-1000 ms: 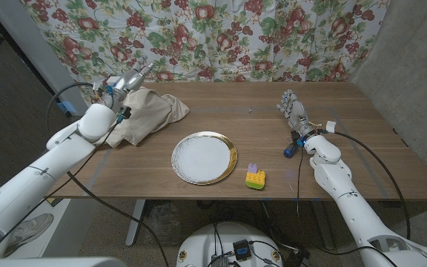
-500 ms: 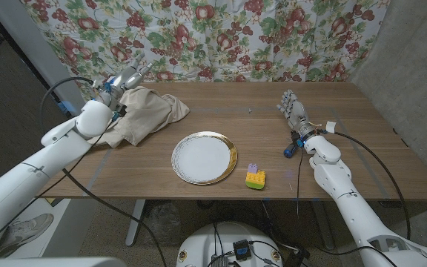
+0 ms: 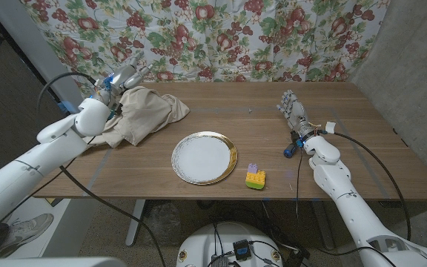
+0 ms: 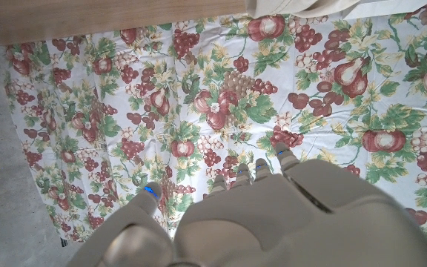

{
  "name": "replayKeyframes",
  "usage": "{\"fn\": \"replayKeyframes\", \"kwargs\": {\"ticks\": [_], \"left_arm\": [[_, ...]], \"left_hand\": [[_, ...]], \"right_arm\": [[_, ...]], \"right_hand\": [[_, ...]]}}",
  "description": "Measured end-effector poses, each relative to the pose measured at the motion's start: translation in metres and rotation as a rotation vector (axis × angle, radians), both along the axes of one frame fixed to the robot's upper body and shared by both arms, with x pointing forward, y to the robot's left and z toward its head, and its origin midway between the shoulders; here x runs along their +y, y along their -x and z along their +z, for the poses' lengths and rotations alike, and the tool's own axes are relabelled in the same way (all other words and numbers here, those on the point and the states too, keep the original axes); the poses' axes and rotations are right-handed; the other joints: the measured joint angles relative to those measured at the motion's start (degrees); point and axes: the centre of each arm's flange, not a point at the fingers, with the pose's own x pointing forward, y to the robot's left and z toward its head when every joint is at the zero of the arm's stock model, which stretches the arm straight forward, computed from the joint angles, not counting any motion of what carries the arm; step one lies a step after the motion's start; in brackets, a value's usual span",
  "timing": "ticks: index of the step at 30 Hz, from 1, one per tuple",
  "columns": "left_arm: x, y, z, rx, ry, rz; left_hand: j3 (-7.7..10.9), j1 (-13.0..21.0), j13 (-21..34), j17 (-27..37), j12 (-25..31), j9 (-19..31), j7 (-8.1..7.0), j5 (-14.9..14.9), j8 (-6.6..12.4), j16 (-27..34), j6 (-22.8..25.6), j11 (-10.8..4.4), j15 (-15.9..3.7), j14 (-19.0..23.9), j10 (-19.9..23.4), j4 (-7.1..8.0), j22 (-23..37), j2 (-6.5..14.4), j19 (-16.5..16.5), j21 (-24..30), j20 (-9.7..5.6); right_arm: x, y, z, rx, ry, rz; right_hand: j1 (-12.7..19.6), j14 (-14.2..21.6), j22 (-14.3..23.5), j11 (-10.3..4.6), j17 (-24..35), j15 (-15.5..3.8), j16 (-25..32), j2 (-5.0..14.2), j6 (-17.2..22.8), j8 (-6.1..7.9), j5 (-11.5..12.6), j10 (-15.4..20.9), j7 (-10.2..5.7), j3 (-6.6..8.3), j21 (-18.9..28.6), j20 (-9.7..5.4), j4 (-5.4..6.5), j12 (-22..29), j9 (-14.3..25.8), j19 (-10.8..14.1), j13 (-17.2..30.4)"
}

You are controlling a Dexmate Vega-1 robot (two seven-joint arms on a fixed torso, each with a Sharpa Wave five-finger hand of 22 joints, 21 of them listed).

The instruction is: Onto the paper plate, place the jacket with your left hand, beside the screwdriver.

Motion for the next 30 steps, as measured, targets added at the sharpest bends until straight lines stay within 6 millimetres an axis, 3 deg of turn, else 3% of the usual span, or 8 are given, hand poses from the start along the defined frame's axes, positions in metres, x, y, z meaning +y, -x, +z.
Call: {"fn": "replayKeyframes", "kwargs": {"ticks": [6,17,30], "left_arm": [[0.004,0.002,0.002,-0.014,-0.051,0.067],[0.011,0.005,0.005,-0.029,-0.092,0.127],[0.019,0.003,0.009,-0.038,-0.104,0.185]], "left_hand": [[0.0,0.0,0.0,0.0,0.0,0.0,-0.01,0.0,0.0,0.0,0.0,-0.22,0.0,0.0,-0.2,0.0,0.0,0.0,0.0,0.0,0.0],[0.0,0.0,0.0,0.0,0.0,0.0,-1.64,-0.2,0.0,0.0,0.2,-0.53,-0.3,-0.3,-0.1,0.0,0.0,0.0,0.0,0.0,0.0],[-0.68,0.0,0.0,0.0,0.0,-0.2,-2.18,-0.7,-0.34,-0.4,0.1,-2.05,-0.71,0.1,0.0,-0.67,0.0,0.0,-0.2,0.3,0.24]], "right_arm": [[0.002,0.0,-0.001,0.002,0.001,0.002],[0.005,-0.001,0.0,0.0,0.004,0.005],[0.005,-0.001,0.0,0.0,0.005,0.005]], "right_hand": [[0.0,0.0,0.0,0.0,0.0,0.0,0.0,0.0,0.0,0.0,0.0,0.0,0.0,0.0,0.0,0.0,0.0,0.0,0.0,0.0,0.0],[0.0,0.0,0.0,0.0,0.0,0.0,0.0,0.0,0.0,0.0,0.0,0.0,0.0,0.0,0.0,0.0,0.0,0.0,0.0,0.0,0.0],[0.0,0.0,0.0,0.0,0.0,0.0,0.0,0.0,0.0,0.0,0.0,0.0,0.0,0.0,0.0,0.0,0.0,0.0,0.0,0.0,0.0]]}}
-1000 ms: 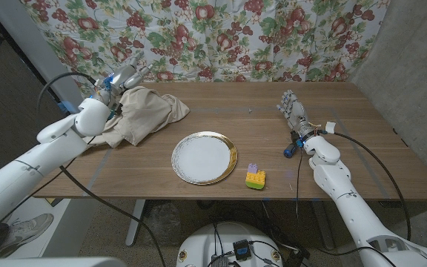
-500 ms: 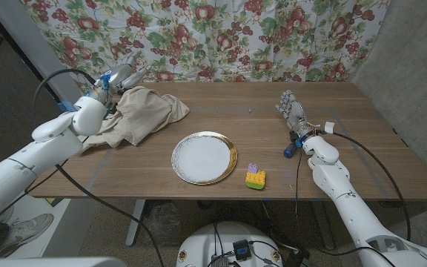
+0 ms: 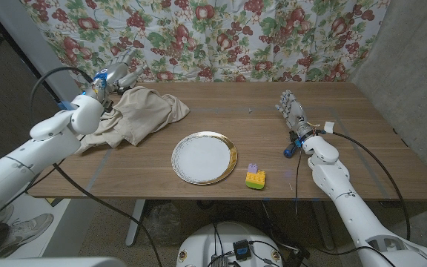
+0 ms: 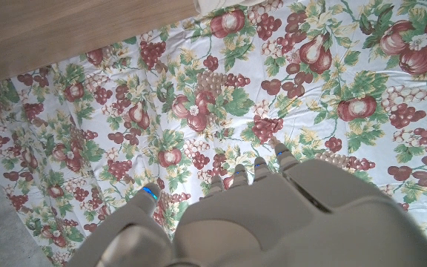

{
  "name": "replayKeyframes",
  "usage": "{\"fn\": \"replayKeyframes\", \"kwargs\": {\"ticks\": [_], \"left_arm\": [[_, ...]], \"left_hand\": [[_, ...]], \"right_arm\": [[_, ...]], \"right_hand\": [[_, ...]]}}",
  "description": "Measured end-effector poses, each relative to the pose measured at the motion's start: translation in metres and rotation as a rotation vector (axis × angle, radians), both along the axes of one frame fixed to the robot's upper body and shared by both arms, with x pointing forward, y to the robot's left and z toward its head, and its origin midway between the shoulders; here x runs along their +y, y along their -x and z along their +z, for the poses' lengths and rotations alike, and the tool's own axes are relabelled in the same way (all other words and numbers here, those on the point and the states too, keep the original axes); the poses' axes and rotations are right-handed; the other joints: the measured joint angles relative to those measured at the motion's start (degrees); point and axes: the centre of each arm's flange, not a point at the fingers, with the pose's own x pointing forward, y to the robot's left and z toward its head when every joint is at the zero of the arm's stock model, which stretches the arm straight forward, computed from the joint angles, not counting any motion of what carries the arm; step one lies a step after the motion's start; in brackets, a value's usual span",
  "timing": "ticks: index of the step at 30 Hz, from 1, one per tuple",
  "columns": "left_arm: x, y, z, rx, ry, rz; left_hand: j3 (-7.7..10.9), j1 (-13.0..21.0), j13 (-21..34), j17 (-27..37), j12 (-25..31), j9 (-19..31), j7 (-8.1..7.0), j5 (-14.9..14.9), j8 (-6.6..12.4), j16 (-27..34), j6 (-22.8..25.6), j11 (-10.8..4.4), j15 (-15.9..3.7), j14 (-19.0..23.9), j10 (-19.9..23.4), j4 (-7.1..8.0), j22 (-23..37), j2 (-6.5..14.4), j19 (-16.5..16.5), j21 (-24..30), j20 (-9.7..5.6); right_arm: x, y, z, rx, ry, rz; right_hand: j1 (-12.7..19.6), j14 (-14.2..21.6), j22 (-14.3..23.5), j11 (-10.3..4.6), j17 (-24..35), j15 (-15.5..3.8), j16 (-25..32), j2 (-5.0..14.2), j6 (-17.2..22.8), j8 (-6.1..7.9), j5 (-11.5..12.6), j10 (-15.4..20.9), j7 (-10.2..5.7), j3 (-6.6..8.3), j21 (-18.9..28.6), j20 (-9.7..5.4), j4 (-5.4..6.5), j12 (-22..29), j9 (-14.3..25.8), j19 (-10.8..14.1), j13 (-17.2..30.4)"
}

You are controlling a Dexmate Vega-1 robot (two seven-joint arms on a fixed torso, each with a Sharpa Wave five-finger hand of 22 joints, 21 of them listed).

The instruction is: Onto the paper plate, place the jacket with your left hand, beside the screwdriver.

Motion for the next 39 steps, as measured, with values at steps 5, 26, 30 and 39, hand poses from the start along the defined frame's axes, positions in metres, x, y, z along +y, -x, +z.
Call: {"fn": "replayKeyframes", "kwargs": {"ticks": [5,26,30,39], "left_arm": [[0.005,-0.004,0.001,0.006,0.012,0.028],[0.01,-0.024,0.002,0.065,0.048,0.08],[0.011,-0.03,0.001,0.074,0.051,0.086],[0.01,-0.036,0.001,0.083,0.041,0.089]], "left_hand": [[-0.13,0.0,0.0,0.0,0.0,0.0,-0.18,-0.3,0.0,0.0,-0.2,0.0,-0.31,-0.3,0.0,-0.13,0.0,0.0,0.2,0.0,0.2],[-1.46,1.4,0.0,-0.4,0.0,0.0,-3.36,-2.1,0.17,-0.2,-0.1,-1.53,0.74,-0.1,0.1,-2.43,0.0,0.1,2.3,0.0,0.17],[-1.46,1.4,0.0,-0.4,0.0,0.0,-3.64,-2.1,0.28,-0.2,-0.2,-1.84,0.74,-0.1,-0.2,-2.42,0.0,0.1,2.4,0.0,0.06],[-1.54,1.7,0.0,-0.4,0.0,0.0,-4.59,-2.1,0.28,-0.2,-0.1,-2.15,0.42,-0.4,0.1,-2.82,0.0,-0.1,2.9,0.0,0.16]], "right_arm": [[0.0,0.0,0.001,-0.001,0.001,0.001],[0.001,-0.006,0.0,0.013,0.006,0.007],[0.001,-0.007,0.001,0.015,0.006,0.008],[0.003,-0.01,0.001,0.019,0.007,0.008]], "right_hand": [[0.0,0.0,0.0,0.0,0.0,0.0,0.0,0.0,0.0,0.0,0.0,0.0,0.0,0.18,0.0,0.23,-0.18,0.0,0.0,0.2,0.0],[0.0,0.3,0.0,0.04,0.0,0.32,0.0,0.0,0.0,0.0,0.0,0.0,0.0,0.17,0.0,0.31,-0.17,0.0,0.0,0.3,-0.1],[0.0,0.3,0.0,0.04,0.0,0.32,0.0,0.0,0.0,0.0,0.0,0.0,0.0,0.17,0.0,0.31,-0.17,0.0,0.0,0.3,-0.1],[0.0,0.3,0.0,0.03,0.0,0.31,0.0,0.0,0.0,0.0,0.0,0.0,0.0,0.17,0.0,0.31,-0.17,0.0,0.0,0.3,-0.1]]}}
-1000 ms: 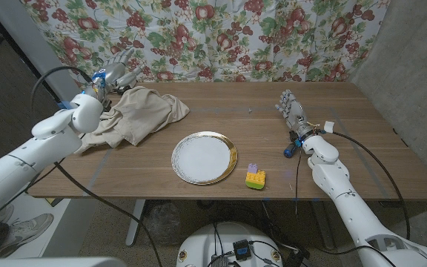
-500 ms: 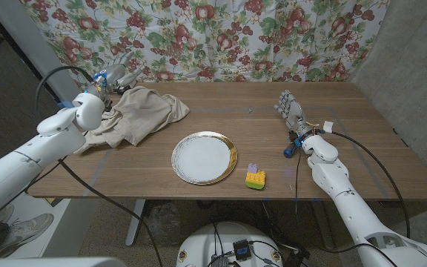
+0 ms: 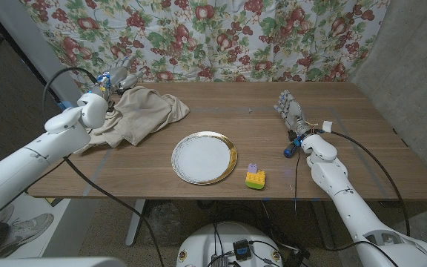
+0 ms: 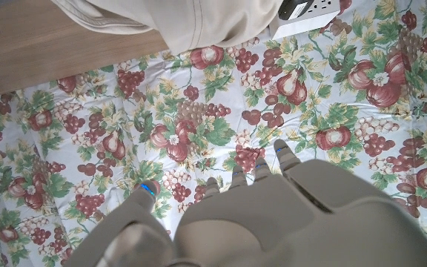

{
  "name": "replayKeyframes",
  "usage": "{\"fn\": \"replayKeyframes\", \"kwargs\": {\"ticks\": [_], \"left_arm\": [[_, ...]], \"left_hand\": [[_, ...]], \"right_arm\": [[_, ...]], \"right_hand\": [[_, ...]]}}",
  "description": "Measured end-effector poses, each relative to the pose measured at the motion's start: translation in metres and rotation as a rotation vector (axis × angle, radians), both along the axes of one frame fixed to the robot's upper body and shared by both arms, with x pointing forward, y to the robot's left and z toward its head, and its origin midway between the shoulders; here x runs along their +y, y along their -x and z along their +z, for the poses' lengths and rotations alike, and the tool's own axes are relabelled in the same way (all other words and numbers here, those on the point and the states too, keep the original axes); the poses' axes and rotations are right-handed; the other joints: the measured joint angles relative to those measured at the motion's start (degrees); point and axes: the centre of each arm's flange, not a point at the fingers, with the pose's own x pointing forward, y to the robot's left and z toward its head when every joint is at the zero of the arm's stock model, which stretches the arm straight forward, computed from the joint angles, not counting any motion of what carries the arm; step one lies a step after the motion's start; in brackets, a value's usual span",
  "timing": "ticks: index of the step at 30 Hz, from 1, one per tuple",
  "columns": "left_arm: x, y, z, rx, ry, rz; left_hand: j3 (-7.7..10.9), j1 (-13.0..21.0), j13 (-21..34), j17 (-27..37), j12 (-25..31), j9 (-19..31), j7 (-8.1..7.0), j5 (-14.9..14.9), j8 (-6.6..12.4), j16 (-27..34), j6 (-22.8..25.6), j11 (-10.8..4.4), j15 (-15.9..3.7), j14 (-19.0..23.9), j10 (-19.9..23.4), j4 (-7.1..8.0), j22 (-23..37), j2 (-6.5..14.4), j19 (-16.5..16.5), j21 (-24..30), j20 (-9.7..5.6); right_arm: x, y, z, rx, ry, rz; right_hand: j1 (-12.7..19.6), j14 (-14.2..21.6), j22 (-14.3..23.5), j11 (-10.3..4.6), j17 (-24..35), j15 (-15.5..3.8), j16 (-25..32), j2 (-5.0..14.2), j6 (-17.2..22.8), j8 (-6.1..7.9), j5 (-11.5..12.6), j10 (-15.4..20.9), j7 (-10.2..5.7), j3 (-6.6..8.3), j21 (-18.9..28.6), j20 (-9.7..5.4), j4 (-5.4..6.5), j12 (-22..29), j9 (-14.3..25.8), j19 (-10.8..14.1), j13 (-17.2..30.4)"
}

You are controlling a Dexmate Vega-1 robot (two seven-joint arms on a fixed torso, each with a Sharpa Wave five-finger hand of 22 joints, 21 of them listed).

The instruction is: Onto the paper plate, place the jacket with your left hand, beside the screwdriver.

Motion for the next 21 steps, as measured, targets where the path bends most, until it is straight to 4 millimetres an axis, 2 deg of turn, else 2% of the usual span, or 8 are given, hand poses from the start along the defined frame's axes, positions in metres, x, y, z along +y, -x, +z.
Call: {"fn": "replayKeyframes", "kwargs": {"ticks": [1,2,21], "left_arm": [[0.0,0.0,0.0,0.0,0.0,0.0],[0.002,-0.01,-0.002,0.014,0.008,0.008],[0.001,-0.032,-0.005,0.048,0.015,0.011]], "left_hand": [[0.0,0.0,0.0,0.0,0.0,0.0,0.0,0.0,0.0,0.0,0.0,0.0,0.0,0.0,0.0,0.0,0.0,0.0,0.0,0.0,0.0],[0.0,0.0,0.0,0.0,0.0,0.0,0.0,0.0,0.0,0.0,0.0,0.0,0.0,0.0,0.0,0.0,0.0,0.0,0.0,0.0,0.0],[0.1,0.5,0.0,0.0,0.0,0.0,0.01,0.0,0.0,0.0,0.0,-0.31,-0.41,0.4,-0.3,-0.72,0.0,-0.5,0.1,0.0,0.1]], "right_arm": [[0.0,0.0,0.0,0.0,0.0,0.0],[0.0,0.0,0.001,-0.003,0.003,-0.002],[0.002,-0.004,0.003,-0.006,0.006,-0.004]], "right_hand": [[0.0,0.0,0.0,0.0,0.0,0.0,0.0,0.0,0.0,0.0,0.0,0.0,0.0,0.0,0.0,0.0,0.0,0.0,0.0,0.0,0.0],[0.0,0.0,0.0,0.0,0.0,0.0,0.0,0.0,0.0,0.0,0.0,0.0,0.0,0.0,0.0,0.0,0.0,0.0,0.0,0.0,0.0],[0.0,0.0,0.0,-0.01,0.0,0.0,0.0,0.0,0.0,0.0,0.0,0.0,0.0,0.0,0.0,0.0,0.0,0.0,0.0,0.0,0.0]]}}
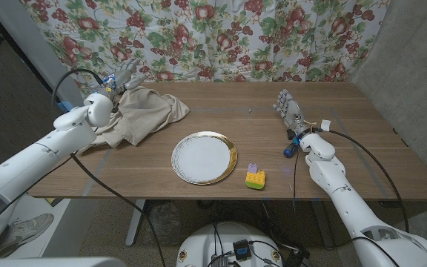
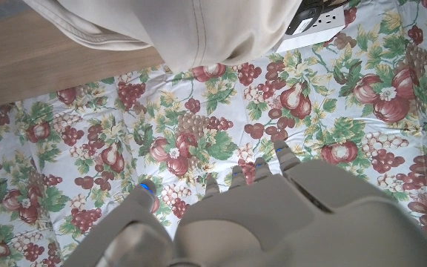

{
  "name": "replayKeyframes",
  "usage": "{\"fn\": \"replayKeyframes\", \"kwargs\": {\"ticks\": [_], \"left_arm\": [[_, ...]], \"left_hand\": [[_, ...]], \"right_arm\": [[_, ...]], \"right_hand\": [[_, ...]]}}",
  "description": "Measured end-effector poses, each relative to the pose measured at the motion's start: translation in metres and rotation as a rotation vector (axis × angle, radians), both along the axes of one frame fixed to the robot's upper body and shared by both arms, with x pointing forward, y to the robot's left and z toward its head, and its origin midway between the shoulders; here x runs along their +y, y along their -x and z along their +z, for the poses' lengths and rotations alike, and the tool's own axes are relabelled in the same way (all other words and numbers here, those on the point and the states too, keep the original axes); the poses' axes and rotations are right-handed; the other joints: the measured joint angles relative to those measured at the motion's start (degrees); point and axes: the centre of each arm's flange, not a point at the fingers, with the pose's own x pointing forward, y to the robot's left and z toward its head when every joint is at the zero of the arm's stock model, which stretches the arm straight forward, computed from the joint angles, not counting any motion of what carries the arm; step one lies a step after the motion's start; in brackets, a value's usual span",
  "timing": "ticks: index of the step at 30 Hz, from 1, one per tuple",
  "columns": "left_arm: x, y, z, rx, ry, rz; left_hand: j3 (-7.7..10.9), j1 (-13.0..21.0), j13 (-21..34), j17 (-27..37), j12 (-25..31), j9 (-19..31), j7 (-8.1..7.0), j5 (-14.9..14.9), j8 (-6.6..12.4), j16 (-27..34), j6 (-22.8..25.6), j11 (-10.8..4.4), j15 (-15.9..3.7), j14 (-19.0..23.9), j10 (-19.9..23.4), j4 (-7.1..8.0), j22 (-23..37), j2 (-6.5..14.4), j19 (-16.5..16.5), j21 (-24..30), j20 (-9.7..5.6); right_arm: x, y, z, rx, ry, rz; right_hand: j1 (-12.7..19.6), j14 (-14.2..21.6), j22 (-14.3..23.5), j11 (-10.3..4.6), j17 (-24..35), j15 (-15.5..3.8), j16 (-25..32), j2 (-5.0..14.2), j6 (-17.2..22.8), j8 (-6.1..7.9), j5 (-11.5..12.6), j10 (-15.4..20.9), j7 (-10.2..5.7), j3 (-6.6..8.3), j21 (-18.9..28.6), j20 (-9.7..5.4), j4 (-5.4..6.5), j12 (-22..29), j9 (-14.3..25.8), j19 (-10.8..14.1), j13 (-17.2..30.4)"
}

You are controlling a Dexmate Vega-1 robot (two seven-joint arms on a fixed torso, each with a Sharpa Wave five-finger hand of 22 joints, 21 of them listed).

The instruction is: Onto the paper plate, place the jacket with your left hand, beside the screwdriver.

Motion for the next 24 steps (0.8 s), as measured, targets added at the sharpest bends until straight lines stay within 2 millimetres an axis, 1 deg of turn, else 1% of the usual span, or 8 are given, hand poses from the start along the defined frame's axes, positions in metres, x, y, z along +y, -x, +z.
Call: {"fn": "replayKeyframes", "kwargs": {"ticks": [3,5,6,9,15,18,22,24], "left_arm": [[-0.002,-0.002,-0.001,0.002,-0.002,-0.006],[-0.002,-0.003,-0.001,0.004,-0.001,-0.006],[-0.002,-0.003,-0.002,0.005,-0.001,-0.006],[-0.002,-0.004,-0.003,0.012,0.001,-0.008],[-0.003,-0.007,-0.007,0.021,0.005,-0.008],[-0.002,-0.009,-0.009,0.03,0.008,-0.005],[-0.001,-0.01,-0.011,0.037,0.01,-0.003],[-0.001,-0.01,-0.012,0.039,0.01,-0.003]], "left_hand": [[-0.17,0.0,0.0,0.0,0.0,0.0,0.0,0.0,0.0,0.0,0.0,-0.31,0.0,0.0,0.3,-0.31,0.0,0.0,0.2,0.0,0.17],[-0.17,0.0,0.0,0.0,0.0,0.0,-0.01,0.0,0.0,0.0,0.0,-0.31,0.0,0.0,0.3,-0.31,0.0,0.0,0.2,0.0,0.17],[-0.17,0.0,0.0,0.0,0.0,0.0,-0.13,0.0,0.0,0.0,-0.1,-0.54,0.0,0.0,0.1,-0.31,0.0,0.0,0.2,0.0,0.17],[-0.17,0.3,0.0,0.0,0.0,0.0,-0.31,-0.2,0.0,0.0,-0.3,-0.52,0.0,0.0,0.1,-0.31,0.0,-0.3,0.4,0.0,-0.02],[0.07,0.3,0.0,0.0,0.0,0.0,-0.31,-0.4,0.0,0.0,-0.3,-0.51,0.0,0.0,0.1,-0.54,0.0,-0.3,0.4,0.0,-0.02],[-0.19,0.3,0.0,0.0,0.0,0.0,-0.31,-0.4,0.0,0.0,-0.3,-0.51,0.01,0.0,0.1,-0.8,0.0,-0.3,0.4,0.0,-0.02],[-0.18,0.3,0.0,0.0,0.0,0.0,-0.31,-0.4,0.0,0.0,-0.3,-0.51,0.01,0.0,0.1,-0.79,0.0,-0.3,0.4,-0.3,-0.02],[-0.18,0.3,0.0,0.0,0.0,0.0,-0.31,-0.4,0.0,0.0,-0.3,-0.51,0.01,0.0,0.1,-0.78,0.0,-0.3,0.4,-0.3,-0.02]], "right_arm": [[0.001,-0.001,0.001,-0.002,0.001,0.001],[0.001,-0.001,0.002,-0.003,0.002,0.0],[0.001,-0.001,0.002,-0.003,0.003,-0.001],[0.003,-0.002,0.003,-0.005,0.006,0.0],[0.003,-0.001,0.004,-0.007,0.01,-0.001],[0.003,-0.001,0.005,-0.011,0.012,-0.001],[0.004,-0.001,0.008,-0.017,0.014,0.0],[0.004,0.0,0.008,-0.019,0.015,0.0]], "right_hand": [[0.0,0.0,0.0,0.0,0.0,0.0,0.0,0.0,0.0,0.0,-0.3,0.0,0.0,0.03,0.0,0.0,-0.03,0.0,0.0,0.0,0.0],[0.0,0.0,0.0,0.0,0.0,0.0,0.0,0.0,0.0,0.0,-0.3,0.0,0.0,0.16,0.0,0.0,-0.16,0.0,0.0,0.0,0.0],[0.0,0.0,0.0,0.0,0.0,0.0,0.0,0.0,0.0,0.0,-0.3,0.0,0.0,0.16,0.0,0.0,-0.16,0.0,0.0,0.0,0.0],[0.0,0.0,0.0,0.0,0.0,0.0,0.0,0.0,0.0,0.0,-0.3,0.0,0.0,0.41,0.0,0.0,0.08,0.0,0.0,0.0,0.0],[0.0,0.0,0.0,0.14,0.0,0.0,0.0,0.0,0.0,0.0,-0.3,0.1,0.0,0.41,0.0,0.0,0.09,0.0,0.0,0.0,0.0],[0.0,0.0,0.0,0.28,0.0,0.0,0.0,0.0,0.0,0.0,-0.3,0.3,0.0,0.41,0.0,0.0,0.09,0.0,0.0,0.0,0.0],[0.0,0.0,0.0,0.28,0.0,0.0,0.0,0.0,0.2,0.0,-0.3,0.3,-0.21,0.41,0.0,0.0,0.09,0.0,0.0,0.0,0.0],[0.0,0.0,0.0,0.28,0.0,0.0,0.0,0.0,0.2,0.0,-0.3,0.3,-0.21,0.64,0.0,0.0,-0.14,0.0,0.0,0.0,0.0]]}}
